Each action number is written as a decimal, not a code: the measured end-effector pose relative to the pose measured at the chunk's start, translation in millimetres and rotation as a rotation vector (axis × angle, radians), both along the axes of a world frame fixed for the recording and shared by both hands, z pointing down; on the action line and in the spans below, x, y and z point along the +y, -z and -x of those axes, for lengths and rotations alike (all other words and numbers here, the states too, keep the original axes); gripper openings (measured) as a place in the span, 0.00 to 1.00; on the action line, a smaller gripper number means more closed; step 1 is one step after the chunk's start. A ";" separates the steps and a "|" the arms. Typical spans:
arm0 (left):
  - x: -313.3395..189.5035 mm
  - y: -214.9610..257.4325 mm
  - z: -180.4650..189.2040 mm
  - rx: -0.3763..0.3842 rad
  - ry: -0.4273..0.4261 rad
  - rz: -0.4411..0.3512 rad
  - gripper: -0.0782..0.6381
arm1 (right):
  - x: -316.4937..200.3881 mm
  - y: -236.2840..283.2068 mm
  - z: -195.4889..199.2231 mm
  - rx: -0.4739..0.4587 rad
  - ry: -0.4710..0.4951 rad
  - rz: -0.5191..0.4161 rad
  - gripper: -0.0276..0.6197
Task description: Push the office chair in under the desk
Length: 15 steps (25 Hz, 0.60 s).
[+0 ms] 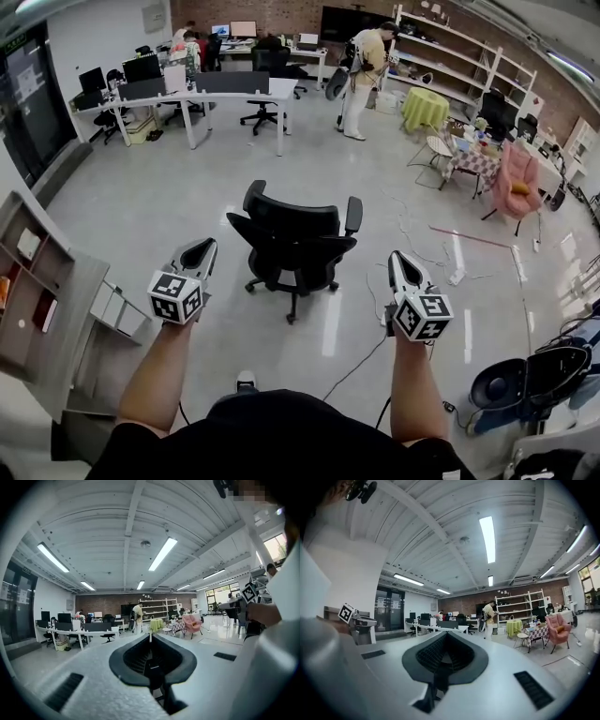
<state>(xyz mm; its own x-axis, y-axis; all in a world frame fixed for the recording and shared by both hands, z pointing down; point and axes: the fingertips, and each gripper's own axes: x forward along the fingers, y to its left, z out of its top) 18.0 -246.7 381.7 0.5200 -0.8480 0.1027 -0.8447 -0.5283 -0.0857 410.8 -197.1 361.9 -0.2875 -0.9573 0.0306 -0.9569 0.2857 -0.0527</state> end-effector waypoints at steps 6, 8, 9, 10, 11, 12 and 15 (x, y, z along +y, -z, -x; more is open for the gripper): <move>-42.4 -19.8 20.2 0.030 0.046 0.014 0.15 | -33.1 -15.5 3.5 0.000 -0.004 0.033 0.06; -63.1 -29.5 26.2 0.041 0.043 0.030 0.15 | -45.4 -21.2 5.3 0.003 -0.016 0.045 0.06; -74.4 -33.4 29.3 0.043 0.040 0.035 0.15 | -52.9 -23.6 6.9 0.003 -0.023 0.051 0.06; -86.5 -36.0 32.1 0.046 0.036 0.038 0.15 | -61.5 -25.3 8.6 0.003 -0.031 0.056 0.06; -99.3 -37.5 34.1 0.051 0.030 0.038 0.15 | -70.9 -26.3 10.1 0.006 -0.039 0.060 0.06; -112.2 -39.0 35.0 0.056 0.023 0.039 0.15 | -80.4 -27.2 11.3 0.010 -0.049 0.067 0.06; -146.6 -50.6 35.0 0.072 -0.004 0.054 0.15 | -106.2 -33.8 15.7 0.024 -0.074 0.094 0.06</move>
